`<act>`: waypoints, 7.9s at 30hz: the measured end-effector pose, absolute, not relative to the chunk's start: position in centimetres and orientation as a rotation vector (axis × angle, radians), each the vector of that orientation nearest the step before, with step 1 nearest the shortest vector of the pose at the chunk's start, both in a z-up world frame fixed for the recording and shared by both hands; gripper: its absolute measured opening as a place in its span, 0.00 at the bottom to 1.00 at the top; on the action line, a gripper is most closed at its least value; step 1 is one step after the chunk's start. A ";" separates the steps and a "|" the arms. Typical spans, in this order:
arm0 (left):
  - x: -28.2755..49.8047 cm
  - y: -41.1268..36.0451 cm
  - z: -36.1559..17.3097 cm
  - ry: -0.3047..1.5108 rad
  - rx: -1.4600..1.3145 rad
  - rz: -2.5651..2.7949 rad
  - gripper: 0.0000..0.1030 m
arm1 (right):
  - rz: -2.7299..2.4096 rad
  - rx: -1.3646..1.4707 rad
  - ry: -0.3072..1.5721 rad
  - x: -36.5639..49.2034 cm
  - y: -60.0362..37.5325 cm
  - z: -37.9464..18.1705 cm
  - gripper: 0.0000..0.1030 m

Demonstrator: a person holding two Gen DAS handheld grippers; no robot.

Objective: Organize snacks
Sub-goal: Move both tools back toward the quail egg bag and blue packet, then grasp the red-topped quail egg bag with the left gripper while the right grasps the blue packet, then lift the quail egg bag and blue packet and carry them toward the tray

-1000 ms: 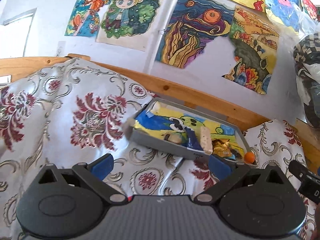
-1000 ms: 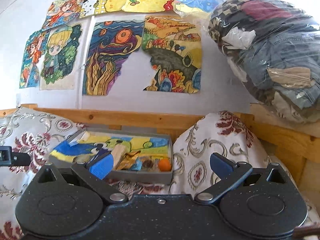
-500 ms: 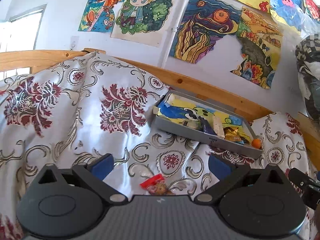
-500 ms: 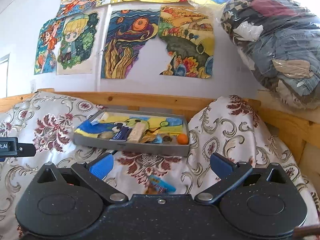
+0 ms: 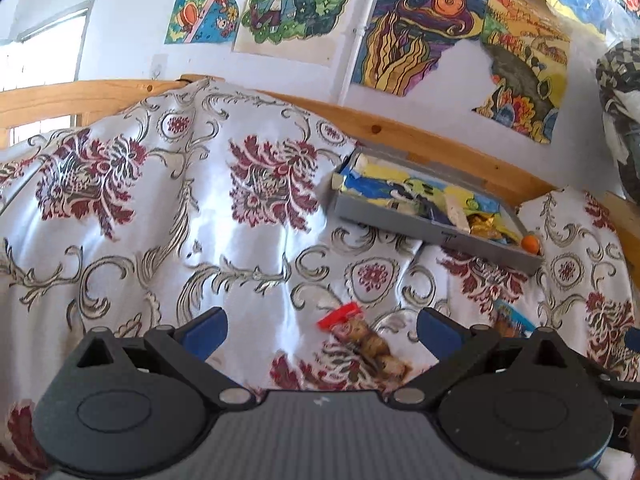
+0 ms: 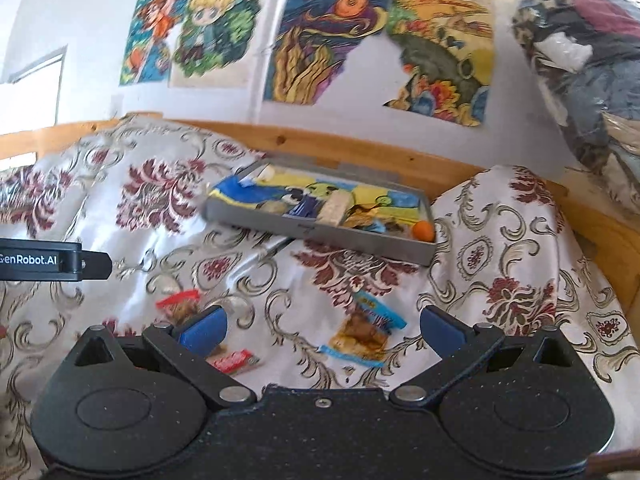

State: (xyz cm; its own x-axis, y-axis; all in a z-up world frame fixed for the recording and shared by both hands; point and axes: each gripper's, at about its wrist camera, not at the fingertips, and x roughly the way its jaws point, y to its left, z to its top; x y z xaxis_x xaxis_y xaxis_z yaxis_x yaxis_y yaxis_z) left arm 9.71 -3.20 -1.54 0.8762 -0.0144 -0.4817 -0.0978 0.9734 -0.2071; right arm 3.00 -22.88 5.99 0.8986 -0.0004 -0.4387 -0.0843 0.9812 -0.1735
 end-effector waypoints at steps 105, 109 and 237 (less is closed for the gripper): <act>20.2 -9.9 -8.3 0.735 -0.251 0.148 0.99 | 0.058 0.074 0.842 19.0 -29.1 -0.1 0.99; 20.6 -9.8 -8.7 0.757 -0.277 0.146 0.99 | 0.029 0.134 0.857 19.3 -30.0 -0.3 0.99; 20.2 -10.9 -7.0 0.682 -0.194 0.021 0.36 | 0.237 -0.067 0.773 19.2 -24.4 -1.8 0.29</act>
State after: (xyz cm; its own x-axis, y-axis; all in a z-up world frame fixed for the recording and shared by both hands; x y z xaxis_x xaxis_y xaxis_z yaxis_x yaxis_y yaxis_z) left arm 20.22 -10.91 -7.04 0.7767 -0.0444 -0.6283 -0.0828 0.9817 -0.1716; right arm 19.23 -24.44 -1.85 0.6905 0.1872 -0.6987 -0.2365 0.9713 0.0266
